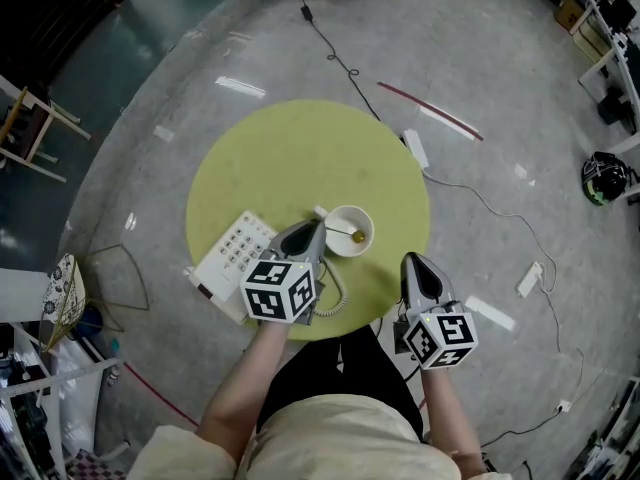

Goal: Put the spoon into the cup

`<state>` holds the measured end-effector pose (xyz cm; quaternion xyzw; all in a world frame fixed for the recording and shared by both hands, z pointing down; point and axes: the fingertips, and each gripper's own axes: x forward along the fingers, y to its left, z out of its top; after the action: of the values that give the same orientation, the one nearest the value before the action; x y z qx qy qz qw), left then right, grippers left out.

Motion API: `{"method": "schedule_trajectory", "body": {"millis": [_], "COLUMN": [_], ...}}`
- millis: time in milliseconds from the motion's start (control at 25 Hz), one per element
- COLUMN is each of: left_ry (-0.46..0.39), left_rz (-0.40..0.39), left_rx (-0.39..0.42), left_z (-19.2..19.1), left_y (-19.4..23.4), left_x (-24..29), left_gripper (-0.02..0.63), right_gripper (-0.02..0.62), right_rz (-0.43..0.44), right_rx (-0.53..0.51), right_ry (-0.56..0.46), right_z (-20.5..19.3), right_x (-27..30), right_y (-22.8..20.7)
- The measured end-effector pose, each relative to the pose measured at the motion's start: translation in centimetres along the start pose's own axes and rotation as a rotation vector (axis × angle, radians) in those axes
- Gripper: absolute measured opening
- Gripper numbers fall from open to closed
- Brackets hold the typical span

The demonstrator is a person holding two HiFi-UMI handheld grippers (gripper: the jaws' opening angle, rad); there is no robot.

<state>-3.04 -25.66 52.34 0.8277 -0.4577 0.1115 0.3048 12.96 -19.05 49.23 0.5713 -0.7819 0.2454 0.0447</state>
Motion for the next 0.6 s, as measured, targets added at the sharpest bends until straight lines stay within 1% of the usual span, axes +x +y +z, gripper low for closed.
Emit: {"method": "schedule_trajectory", "body": {"millis": [200,320,440,600], "left_ry": [-0.002,-0.001,0.002,0.011], "left_rz": [0.004,0.012,0.022,0.043], "left_rx": [-0.002,0.007,0.019,0.016], "left_z": [-0.03,-0.1,-0.29,-0.63], "left_y": [0.15,0.14,0.43,0.83], "left_x": [0.18,0.24,0.26,0.21], "left_gripper": [0.029,0.057,0.058,0.09], "right_gripper": [0.0,0.0,0.0,0.0], "right_rz": [0.009,0.012,0.016,0.018], "right_rx": [0.002,-0.001,-0.002,0.0], "right_ry": [0.008,0.009,0.007,0.007], "right_z": [-0.25,-0.23,-0.3,-0.37], "right_x": [0.04,-0.04,-0.01,-0.18], "right_y": [0.06,0.11,0.17,0.04]}}
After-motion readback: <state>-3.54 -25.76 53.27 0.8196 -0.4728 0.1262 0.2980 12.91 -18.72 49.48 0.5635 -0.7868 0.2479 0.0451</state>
